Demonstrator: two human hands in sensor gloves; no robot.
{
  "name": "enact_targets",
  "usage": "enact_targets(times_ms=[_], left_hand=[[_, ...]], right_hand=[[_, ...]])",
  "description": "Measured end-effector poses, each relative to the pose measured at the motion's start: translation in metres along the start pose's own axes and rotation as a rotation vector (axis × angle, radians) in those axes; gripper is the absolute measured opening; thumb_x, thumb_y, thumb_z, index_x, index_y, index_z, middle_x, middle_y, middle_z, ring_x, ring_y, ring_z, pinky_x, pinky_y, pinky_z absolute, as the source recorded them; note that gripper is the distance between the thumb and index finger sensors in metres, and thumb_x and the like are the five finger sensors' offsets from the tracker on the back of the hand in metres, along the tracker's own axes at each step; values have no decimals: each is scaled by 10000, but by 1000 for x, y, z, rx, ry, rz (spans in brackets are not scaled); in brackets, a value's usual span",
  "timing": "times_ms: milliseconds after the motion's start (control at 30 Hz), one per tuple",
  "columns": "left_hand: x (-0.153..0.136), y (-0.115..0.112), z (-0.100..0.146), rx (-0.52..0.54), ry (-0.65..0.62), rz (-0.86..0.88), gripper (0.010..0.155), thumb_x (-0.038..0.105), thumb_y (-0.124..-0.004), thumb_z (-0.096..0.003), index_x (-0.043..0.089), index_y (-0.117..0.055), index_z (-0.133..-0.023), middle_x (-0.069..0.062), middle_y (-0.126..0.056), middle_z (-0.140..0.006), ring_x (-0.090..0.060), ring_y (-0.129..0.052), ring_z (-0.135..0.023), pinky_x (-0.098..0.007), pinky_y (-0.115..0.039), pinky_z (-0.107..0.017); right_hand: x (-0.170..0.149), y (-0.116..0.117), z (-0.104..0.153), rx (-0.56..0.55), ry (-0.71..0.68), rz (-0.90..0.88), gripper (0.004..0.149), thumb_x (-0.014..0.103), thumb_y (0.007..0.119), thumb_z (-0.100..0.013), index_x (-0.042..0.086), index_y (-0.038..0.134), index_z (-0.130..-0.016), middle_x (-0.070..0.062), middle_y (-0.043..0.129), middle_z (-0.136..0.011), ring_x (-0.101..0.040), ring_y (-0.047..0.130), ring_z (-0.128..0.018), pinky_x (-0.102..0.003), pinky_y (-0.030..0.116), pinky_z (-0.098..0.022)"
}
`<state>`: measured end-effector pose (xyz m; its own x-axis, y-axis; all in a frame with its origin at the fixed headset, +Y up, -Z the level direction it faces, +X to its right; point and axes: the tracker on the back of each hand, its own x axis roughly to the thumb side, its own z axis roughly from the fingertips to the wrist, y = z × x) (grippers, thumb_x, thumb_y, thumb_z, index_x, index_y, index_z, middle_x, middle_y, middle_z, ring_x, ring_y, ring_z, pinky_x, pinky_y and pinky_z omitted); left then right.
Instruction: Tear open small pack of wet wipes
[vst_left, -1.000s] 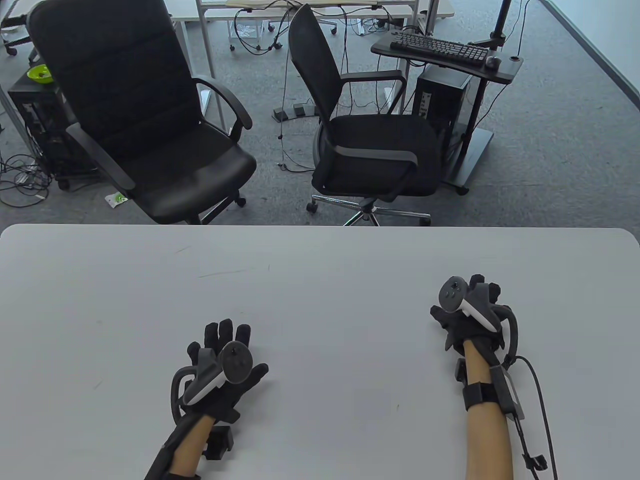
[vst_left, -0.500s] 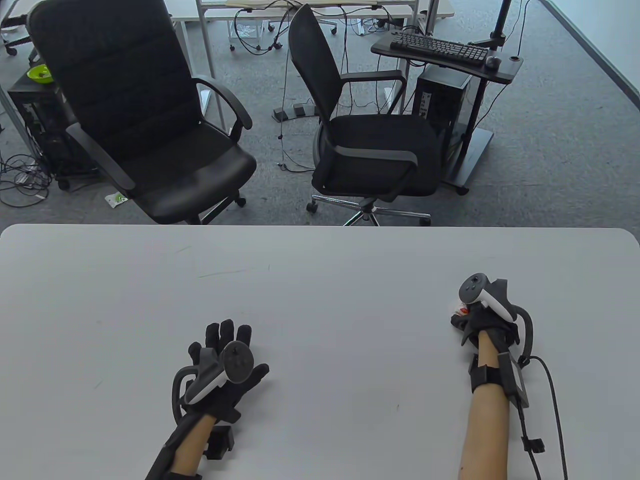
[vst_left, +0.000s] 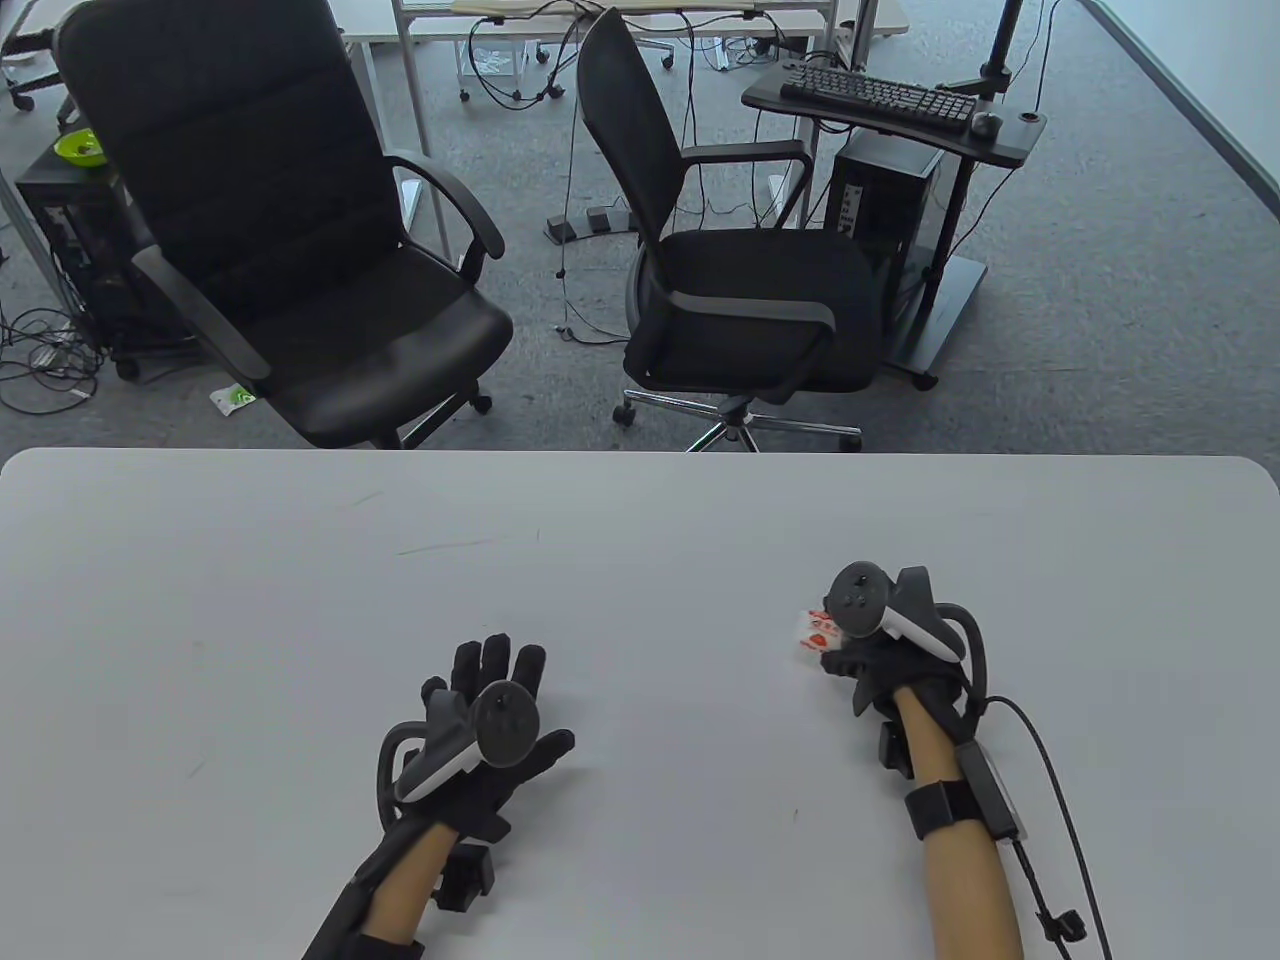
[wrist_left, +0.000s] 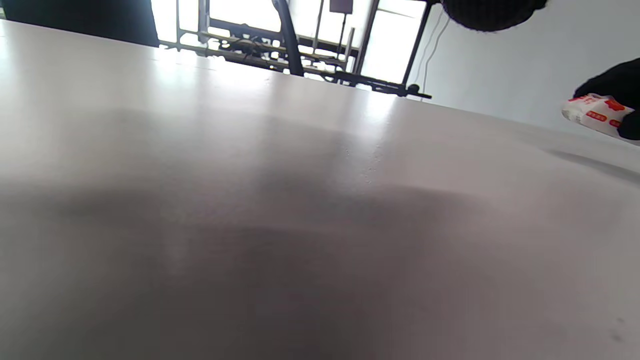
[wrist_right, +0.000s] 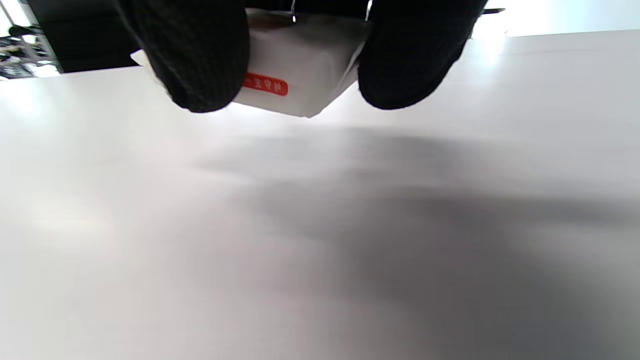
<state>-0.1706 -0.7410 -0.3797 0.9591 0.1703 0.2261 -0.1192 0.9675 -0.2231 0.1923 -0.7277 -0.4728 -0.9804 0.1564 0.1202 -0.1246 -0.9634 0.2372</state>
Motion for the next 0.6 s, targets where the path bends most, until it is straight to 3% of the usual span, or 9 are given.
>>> enact_targets(times_ms=[167,367,500,600], left_hand=[[29,5,-8,54,-106,1,937,659,-580,-486,199,-112,-1154,-213,-175,-1227,-483,-354,-1173,-716,-394,-776],[52,-5,-12,-9,-234,114,986,651,-645,-460,172,-122,-1144,-217,-444,-1191,-427,-709,-1066,-653,-599,-743],[55,-8,-9,78,-237,174,781,533,-736,-475,174,-457,-1110,-90,-811,-977,-274,-988,-767,-579,-737,-679],[54,-4,-3,157,-217,161,729,519,-777,-458,178,-573,-1069,-62,-881,-903,-236,-1024,-692,-575,-757,-672]], right_hand=[[66,6,24,-10,-237,-22,724,347,843,-528,150,438,-1094,-171,617,-1082,-497,680,-877,-442,795,-606],[123,29,52,21,-444,-50,713,334,853,-522,143,462,-1087,-186,615,-1083,-490,684,-882,-426,803,-615],[136,35,61,15,-481,-114,699,308,854,-529,105,480,-1084,-201,623,-1080,-498,683,-884,-431,808,-617],[133,36,63,4,-490,-150,701,297,839,-542,115,449,-1096,-212,603,-1097,-496,680,-898,-420,810,-638]])
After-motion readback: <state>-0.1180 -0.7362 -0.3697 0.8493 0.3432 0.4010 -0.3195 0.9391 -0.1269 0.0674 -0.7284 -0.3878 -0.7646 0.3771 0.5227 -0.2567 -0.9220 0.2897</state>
